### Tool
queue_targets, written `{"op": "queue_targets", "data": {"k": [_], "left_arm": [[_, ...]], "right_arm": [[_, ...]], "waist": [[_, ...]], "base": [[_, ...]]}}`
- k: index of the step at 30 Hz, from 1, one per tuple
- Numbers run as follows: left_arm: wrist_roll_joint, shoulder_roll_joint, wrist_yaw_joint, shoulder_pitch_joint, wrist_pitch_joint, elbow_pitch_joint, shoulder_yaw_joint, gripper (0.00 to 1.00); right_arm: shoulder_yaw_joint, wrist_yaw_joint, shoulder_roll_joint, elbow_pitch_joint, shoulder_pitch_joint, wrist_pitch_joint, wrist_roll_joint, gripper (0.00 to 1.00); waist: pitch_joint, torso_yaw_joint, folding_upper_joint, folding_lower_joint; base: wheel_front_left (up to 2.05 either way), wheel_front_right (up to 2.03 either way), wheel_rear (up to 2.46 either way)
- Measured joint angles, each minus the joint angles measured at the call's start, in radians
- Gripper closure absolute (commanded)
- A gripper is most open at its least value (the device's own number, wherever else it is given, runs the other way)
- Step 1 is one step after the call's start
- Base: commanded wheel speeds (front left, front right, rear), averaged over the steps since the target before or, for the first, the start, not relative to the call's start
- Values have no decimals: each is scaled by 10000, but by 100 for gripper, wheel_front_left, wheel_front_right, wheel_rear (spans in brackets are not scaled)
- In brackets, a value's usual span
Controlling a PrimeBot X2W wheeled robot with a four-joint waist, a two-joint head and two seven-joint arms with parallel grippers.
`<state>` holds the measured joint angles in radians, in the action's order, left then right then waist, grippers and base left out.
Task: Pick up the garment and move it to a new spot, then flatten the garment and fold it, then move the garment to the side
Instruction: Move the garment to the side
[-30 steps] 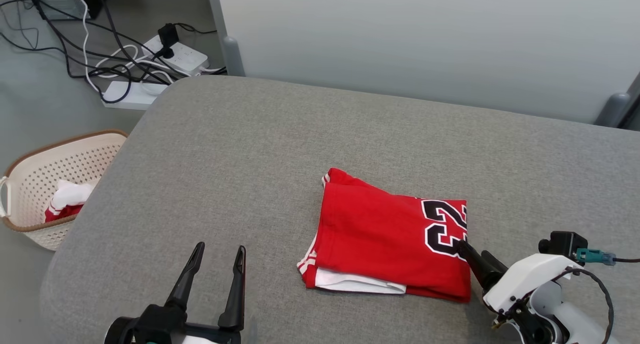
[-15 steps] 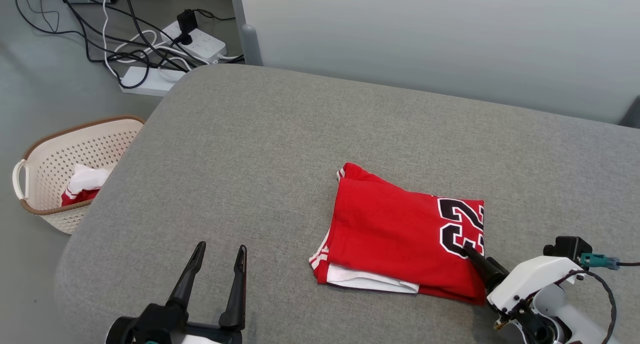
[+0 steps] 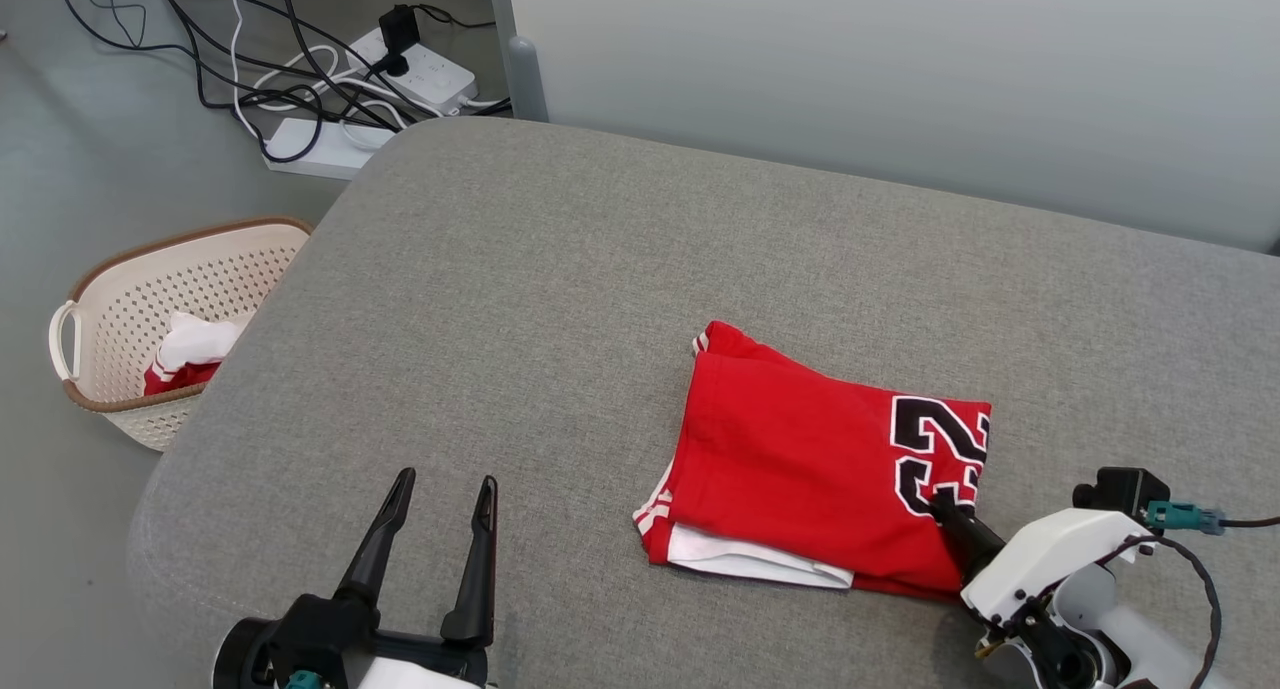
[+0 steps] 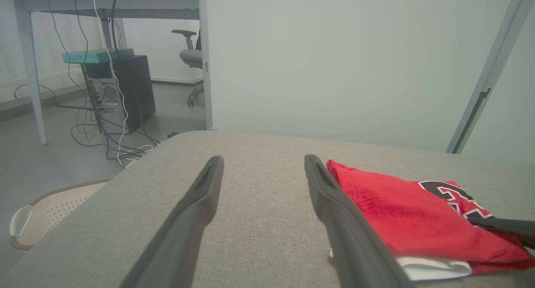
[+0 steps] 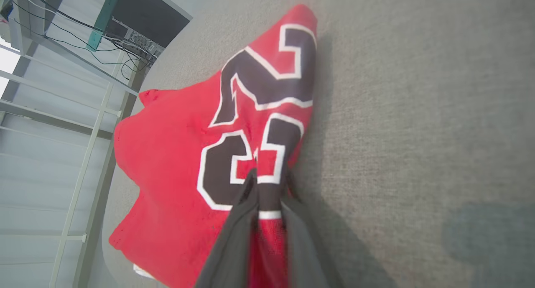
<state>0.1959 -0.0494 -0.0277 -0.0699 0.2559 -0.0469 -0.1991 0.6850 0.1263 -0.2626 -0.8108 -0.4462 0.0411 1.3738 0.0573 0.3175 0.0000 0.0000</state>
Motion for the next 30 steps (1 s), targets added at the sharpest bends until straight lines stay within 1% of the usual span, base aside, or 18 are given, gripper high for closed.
{"op": "queue_targets", "data": {"k": [9, 20, 25, 30], "left_arm": [[6, 0, -13, -1, 0, 4, -4, 0], [13, 0, -13, -1, 0, 27, 10, 0], [12, 0, -13, 0, 0, 33, 33, 0], [10, -2, -12, 45, 0, 33, 69, 0]], "right_arm": [[688, 0, -278, 324, -30, 765, -199, 100], [1626, 0, -476, 428, -647, 1511, -731, 100], [1871, 0, -537, 428, -839, 1732, -830, 100], [1992, 0, -545, 439, -902, 1898, -972, 100]], "waist": [[-47, -141, 1, 0], [-40, -374, 0, 0], [51, -587, 0, 0], [112, -955, 0, 0]], "base": [[0, 0, 0], [0, 0, 0], [0, 0, 0], [0, 0, 0]]}}
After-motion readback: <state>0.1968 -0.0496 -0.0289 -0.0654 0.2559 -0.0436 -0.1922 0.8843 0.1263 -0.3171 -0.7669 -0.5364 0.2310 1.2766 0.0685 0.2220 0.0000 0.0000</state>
